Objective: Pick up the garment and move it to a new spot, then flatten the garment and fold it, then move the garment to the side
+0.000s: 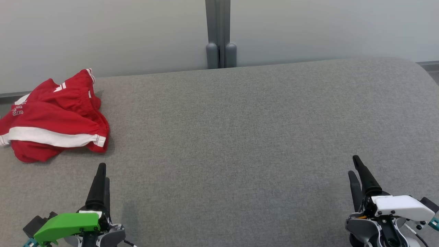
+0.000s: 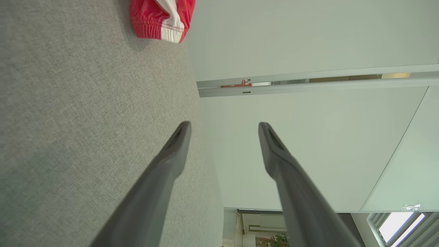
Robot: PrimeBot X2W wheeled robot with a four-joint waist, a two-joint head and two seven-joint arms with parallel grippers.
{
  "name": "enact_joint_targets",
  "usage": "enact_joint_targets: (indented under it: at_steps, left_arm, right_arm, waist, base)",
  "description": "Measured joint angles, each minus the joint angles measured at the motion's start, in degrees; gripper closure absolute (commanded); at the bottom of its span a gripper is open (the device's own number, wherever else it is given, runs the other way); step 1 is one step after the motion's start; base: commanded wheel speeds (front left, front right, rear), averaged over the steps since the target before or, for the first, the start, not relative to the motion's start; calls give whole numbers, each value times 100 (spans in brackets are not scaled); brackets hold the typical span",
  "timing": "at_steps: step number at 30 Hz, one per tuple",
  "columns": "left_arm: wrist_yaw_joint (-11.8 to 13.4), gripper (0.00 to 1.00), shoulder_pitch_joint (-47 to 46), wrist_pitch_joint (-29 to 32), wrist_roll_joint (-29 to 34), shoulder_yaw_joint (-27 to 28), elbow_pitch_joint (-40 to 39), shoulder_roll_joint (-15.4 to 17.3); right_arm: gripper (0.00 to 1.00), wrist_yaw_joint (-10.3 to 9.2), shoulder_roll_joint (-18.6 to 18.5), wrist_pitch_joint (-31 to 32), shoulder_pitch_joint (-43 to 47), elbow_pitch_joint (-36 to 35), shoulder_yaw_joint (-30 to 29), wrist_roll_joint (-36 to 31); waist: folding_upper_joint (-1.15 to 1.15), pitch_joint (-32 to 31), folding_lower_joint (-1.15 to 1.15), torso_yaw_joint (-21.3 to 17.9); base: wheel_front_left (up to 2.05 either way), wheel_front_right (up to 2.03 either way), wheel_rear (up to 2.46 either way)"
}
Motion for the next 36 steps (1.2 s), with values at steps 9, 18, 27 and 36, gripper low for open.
enact_joint_targets:
  at_steps: [9, 18, 27, 36]
  left_arm:
    - [208, 0, 0, -235, 869, -261, -353, 1]
    - [485, 0, -1, -428, 1887, -509, -563, 3]
    - [637, 0, -3, -608, 2905, -697, -717, 7]
    - [749, 0, -2, -773, 3849, -828, -723, 11]
  right_arm:
    - [0, 0, -2, -234, 28, -258, -7, -797]
    - [0, 0, -8, -431, 53, -558, 59, -1777]
    - [0, 0, -18, -616, 138, -799, 138, -2907]
    - [0, 1, -25, -773, 167, -914, 286, -3883]
  waist:
    - [0, 6, 0, 5]
    - [0, 16, 0, 7]
    - [0, 29, 0, 9]
    - [0, 38, 0, 10]
  base:
    - [0, 0, 0]
    - [0, 0, 0]
    - [0, 0, 0]
    - [0, 0, 0]
